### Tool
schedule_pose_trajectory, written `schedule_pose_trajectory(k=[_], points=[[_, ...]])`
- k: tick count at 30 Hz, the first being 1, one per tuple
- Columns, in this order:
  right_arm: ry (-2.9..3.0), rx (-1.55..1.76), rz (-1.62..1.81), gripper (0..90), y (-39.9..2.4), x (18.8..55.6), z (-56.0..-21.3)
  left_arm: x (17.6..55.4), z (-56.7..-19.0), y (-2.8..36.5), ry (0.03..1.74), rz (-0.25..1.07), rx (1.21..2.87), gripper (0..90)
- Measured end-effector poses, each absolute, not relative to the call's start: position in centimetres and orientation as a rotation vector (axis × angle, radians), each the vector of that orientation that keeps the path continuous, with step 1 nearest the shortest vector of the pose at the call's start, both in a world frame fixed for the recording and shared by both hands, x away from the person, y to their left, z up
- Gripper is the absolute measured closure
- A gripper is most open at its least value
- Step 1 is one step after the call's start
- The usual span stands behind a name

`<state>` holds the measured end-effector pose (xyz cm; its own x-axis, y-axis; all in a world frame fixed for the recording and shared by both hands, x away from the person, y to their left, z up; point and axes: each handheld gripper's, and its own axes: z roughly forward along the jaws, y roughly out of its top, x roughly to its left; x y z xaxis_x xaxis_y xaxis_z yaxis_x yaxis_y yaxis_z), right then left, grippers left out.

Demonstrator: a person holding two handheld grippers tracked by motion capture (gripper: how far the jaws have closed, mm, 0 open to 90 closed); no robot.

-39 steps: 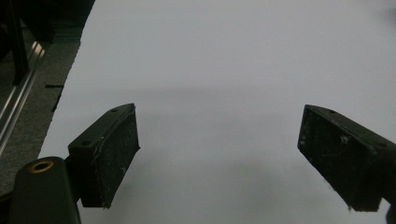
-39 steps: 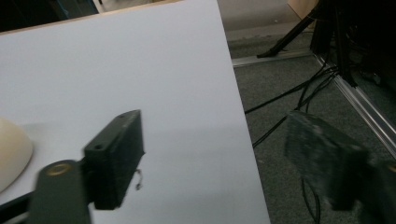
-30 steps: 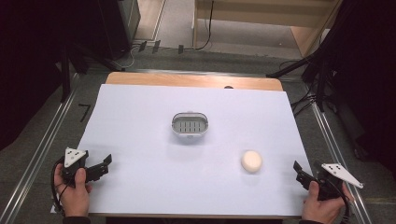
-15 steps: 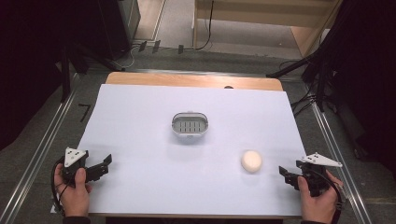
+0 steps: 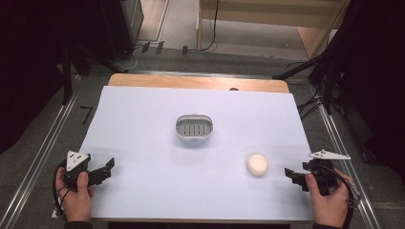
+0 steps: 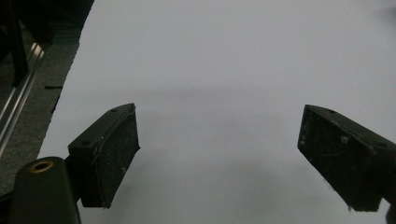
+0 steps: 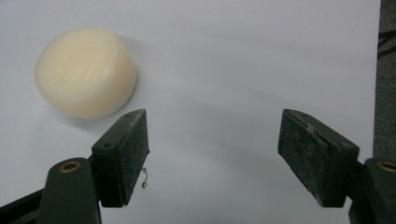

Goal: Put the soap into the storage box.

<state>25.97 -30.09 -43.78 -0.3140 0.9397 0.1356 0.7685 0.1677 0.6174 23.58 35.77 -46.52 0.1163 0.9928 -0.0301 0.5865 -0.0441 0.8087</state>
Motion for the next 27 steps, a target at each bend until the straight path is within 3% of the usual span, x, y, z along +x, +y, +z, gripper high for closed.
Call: schedule_pose_trajectory(k=[12,27], points=[[2.394,1.658,0.743,19.2,-28.9,27.2,-44.6,23.6,-46.5,35.7,1.546,0.763,1.723,13.5],[2.472,1.615,0.692,18.6,-26.9,28.1,-44.0,23.6,-46.6,35.6,1.542,0.761,1.725,13.5]])
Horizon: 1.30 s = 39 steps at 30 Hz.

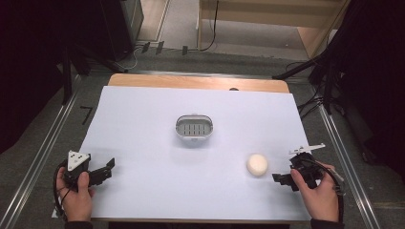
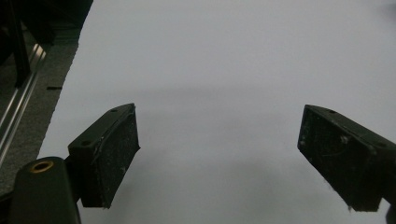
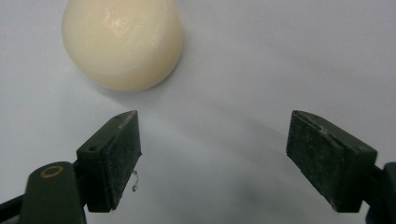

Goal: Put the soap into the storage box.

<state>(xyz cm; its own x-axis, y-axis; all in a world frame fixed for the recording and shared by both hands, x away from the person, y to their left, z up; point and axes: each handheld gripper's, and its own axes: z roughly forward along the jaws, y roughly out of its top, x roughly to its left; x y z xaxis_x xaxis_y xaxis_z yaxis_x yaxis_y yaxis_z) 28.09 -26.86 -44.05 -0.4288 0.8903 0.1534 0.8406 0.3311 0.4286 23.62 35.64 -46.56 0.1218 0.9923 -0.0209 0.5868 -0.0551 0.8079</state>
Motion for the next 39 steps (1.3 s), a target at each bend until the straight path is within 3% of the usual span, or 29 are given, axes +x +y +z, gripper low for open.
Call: schedule_pose_trajectory(k=[29,39], points=[[2.595,1.545,0.647,14.8,-21.3,30.3,-44.1,23.6,-46.5,35.7,1.542,0.765,1.723,13.5],[2.549,1.625,0.601,18.6,-19.8,31.1,-44.6,23.6,-46.5,35.8,1.545,0.749,1.718,13.5]])
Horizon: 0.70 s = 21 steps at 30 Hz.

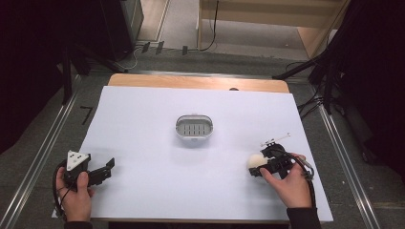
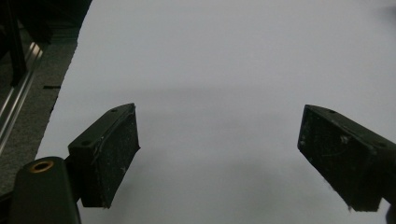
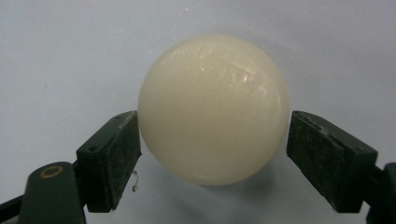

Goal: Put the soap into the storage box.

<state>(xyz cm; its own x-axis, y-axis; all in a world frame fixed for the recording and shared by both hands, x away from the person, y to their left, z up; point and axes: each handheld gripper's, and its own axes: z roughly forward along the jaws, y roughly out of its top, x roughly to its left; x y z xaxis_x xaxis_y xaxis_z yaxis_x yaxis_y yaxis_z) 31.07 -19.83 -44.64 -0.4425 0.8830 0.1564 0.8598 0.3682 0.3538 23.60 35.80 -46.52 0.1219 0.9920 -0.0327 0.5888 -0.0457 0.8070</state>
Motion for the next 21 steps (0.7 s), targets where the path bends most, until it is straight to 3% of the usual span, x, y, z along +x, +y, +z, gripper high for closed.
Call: schedule_pose_trajectory(k=[10,21], points=[[2.521,1.664,0.538,24.1,-18.6,31.9,-44.5,23.6,-46.5,36.0,1.547,0.735,1.706,13.5],[2.535,1.691,0.515,24.1,-18.4,32.2,-44.6,23.6,-46.5,36.0,1.550,0.733,1.702,13.6]])
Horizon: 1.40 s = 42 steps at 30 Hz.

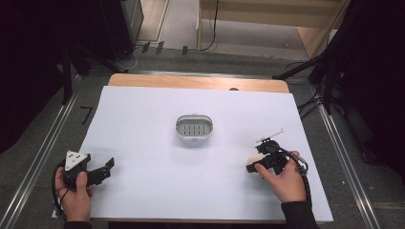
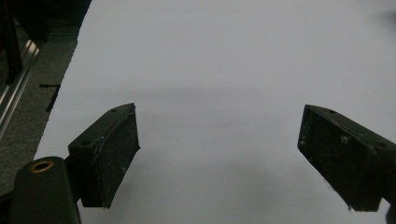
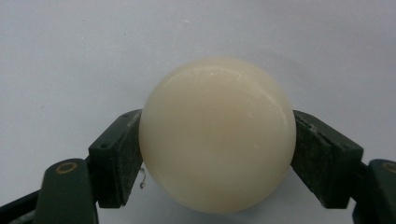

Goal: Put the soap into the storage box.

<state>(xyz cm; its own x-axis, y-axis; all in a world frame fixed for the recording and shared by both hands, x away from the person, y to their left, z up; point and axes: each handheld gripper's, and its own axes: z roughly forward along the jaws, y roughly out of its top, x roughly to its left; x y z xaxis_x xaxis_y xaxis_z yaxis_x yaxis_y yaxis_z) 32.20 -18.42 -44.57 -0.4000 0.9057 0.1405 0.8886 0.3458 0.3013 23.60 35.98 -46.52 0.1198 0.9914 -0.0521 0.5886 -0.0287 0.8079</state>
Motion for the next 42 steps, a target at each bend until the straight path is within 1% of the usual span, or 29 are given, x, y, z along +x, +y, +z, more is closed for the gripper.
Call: schedule_pose_trajectory(k=[20,30,42], points=[[2.589,1.678,0.540,24.8,-18.3,32.4,-44.7,23.6,-46.5,36.0,1.552,0.734,1.704,13.5],[2.580,1.655,0.562,24.8,-18.0,32.7,-43.6,23.6,-46.5,35.9,1.551,0.736,1.705,13.5],[2.608,1.609,0.570,24.8,-16.2,33.8,-42.3,23.6,-46.5,36.0,1.552,0.734,1.702,13.5]])
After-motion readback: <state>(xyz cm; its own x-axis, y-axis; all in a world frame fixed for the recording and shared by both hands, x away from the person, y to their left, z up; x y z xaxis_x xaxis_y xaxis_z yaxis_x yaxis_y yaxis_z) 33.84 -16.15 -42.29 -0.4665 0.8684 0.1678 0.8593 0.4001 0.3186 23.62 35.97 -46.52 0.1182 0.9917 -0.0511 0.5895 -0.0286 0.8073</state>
